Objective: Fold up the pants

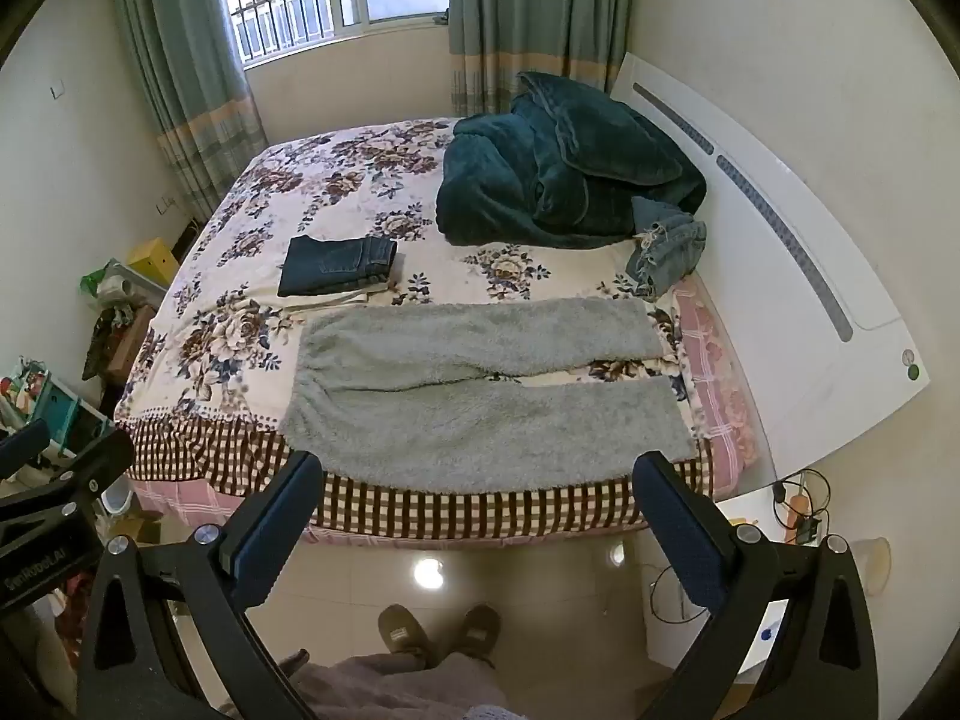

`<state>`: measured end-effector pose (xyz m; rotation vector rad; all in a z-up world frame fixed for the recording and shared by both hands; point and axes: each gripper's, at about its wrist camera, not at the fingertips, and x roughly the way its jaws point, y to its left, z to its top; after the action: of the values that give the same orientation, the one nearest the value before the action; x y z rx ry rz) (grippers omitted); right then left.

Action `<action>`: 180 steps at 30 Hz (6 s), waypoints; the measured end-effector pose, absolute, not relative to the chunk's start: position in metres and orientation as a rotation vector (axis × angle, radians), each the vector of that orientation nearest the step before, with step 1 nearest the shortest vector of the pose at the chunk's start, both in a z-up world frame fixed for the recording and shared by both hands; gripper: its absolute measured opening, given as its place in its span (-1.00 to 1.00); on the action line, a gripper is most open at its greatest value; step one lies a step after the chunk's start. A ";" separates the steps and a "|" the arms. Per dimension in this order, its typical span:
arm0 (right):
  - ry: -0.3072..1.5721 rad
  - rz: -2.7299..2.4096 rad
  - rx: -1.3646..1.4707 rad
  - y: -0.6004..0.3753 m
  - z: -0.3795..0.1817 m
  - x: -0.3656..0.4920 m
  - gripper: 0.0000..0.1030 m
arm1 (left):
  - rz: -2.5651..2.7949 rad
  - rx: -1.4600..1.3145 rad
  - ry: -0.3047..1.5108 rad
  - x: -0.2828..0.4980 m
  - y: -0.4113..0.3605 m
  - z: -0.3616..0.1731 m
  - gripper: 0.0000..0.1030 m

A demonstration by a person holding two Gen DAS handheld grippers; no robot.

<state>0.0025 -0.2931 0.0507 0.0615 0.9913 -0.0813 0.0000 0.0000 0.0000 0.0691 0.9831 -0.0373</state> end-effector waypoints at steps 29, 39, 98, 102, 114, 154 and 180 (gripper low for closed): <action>0.995 -0.059 0.042 -0.285 0.062 0.008 1.00 | -0.045 0.053 0.974 0.006 -0.010 0.005 1.00; 0.995 -0.061 0.038 -0.282 0.066 0.010 1.00 | -0.050 0.046 0.972 0.009 -0.010 0.009 1.00; 1.015 -0.119 0.064 -0.251 0.074 0.020 1.00 | -0.062 0.027 0.958 0.018 -0.016 0.017 1.00; 1.017 -0.191 0.131 -0.263 0.046 0.039 1.00 | -0.022 0.041 0.953 0.048 -0.009 -0.003 1.00; 1.103 -0.408 0.326 -0.373 -0.087 0.179 1.00 | 0.107 0.050 1.108 0.188 -0.004 -0.099 1.00; 1.607 -0.719 0.528 -0.653 -0.671 0.698 0.10 | 0.687 -0.653 1.538 0.591 0.032 -0.554 -0.87; 1.367 -0.857 0.620 -0.678 -0.525 0.250 -0.87 | 0.426 -0.901 1.482 0.222 0.086 -0.496 -0.92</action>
<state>0.2503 -0.6784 -0.5250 0.6196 1.3672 -0.8573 0.2221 0.0860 -0.4963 -0.9005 1.4820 0.4258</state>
